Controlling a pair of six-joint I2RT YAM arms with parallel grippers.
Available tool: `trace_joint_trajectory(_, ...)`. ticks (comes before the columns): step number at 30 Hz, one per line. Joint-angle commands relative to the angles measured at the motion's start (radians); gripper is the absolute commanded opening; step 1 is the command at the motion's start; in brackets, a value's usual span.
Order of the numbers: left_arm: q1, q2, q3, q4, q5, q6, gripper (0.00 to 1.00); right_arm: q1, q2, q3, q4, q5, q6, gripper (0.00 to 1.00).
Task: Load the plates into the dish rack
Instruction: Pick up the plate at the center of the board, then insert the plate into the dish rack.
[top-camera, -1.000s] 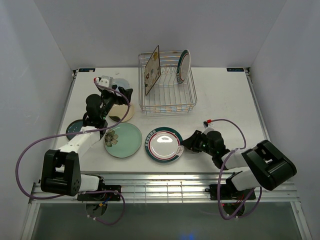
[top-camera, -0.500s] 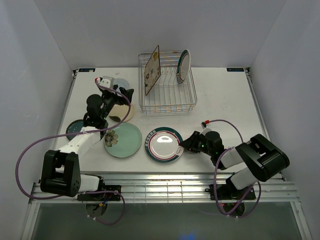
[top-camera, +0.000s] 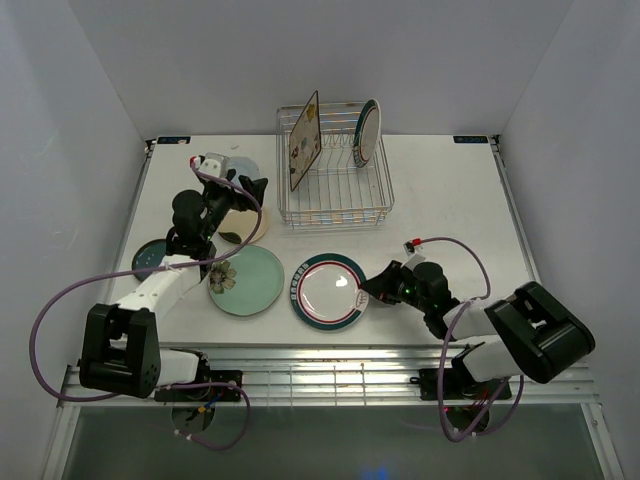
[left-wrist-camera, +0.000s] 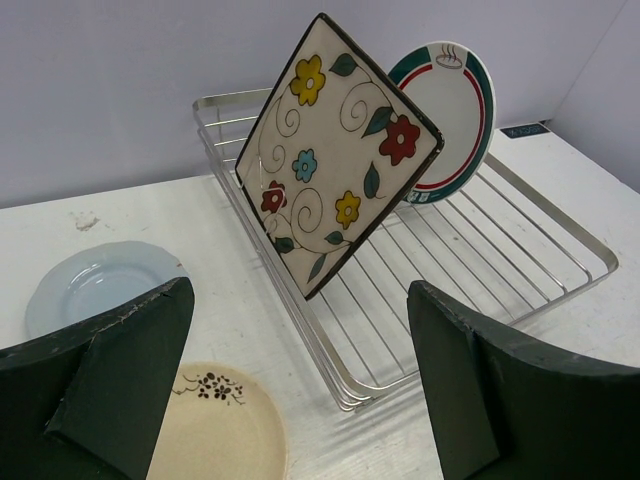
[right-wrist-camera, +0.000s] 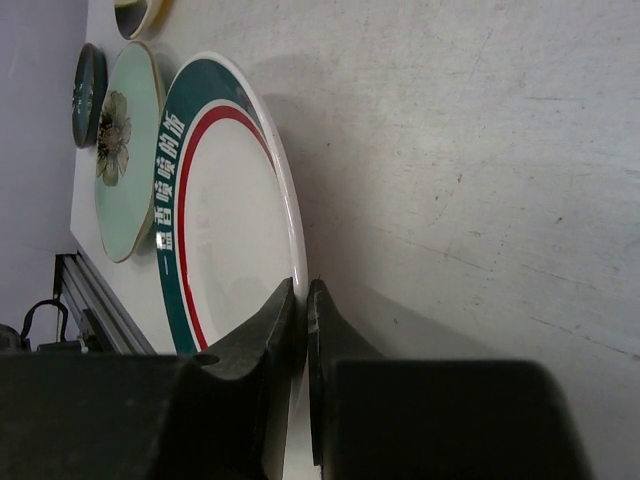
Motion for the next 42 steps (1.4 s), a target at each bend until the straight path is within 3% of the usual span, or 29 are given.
trace_joint_trajectory(1, -0.005, -0.048, -0.014, 0.009, 0.011, 0.016, 0.98, 0.005, -0.089, -0.002, -0.047, 0.025, -0.048, 0.08)
trace_joint_trajectory(10, -0.008, -0.065, -0.032, 0.031, 0.038, 0.036, 0.98, 0.005, -0.448, 0.033, -0.407, 0.12, -0.171, 0.08)
trace_joint_trajectory(16, -0.011, -0.068, -0.042, 0.045, 0.047, 0.042, 0.98, 0.005, -0.629, 0.081, -0.547, 0.157, -0.214, 0.08)
trace_joint_trajectory(22, -0.013, -0.075, -0.043, 0.045, 0.047, 0.041, 0.98, 0.005, -0.657, 0.165, -0.618, 0.191, -0.246, 0.08)
trace_joint_trajectory(32, -0.015, -0.088, -0.049, 0.046, 0.054, 0.05, 0.98, 0.005, -0.574, 0.335, -0.584, 0.191, -0.267, 0.08)
trace_joint_trajectory(42, -0.015, -0.101, -0.062, 0.063, 0.065, 0.064, 0.98, 0.002, -0.519, 0.506, -0.57, 0.321, -0.321, 0.08)
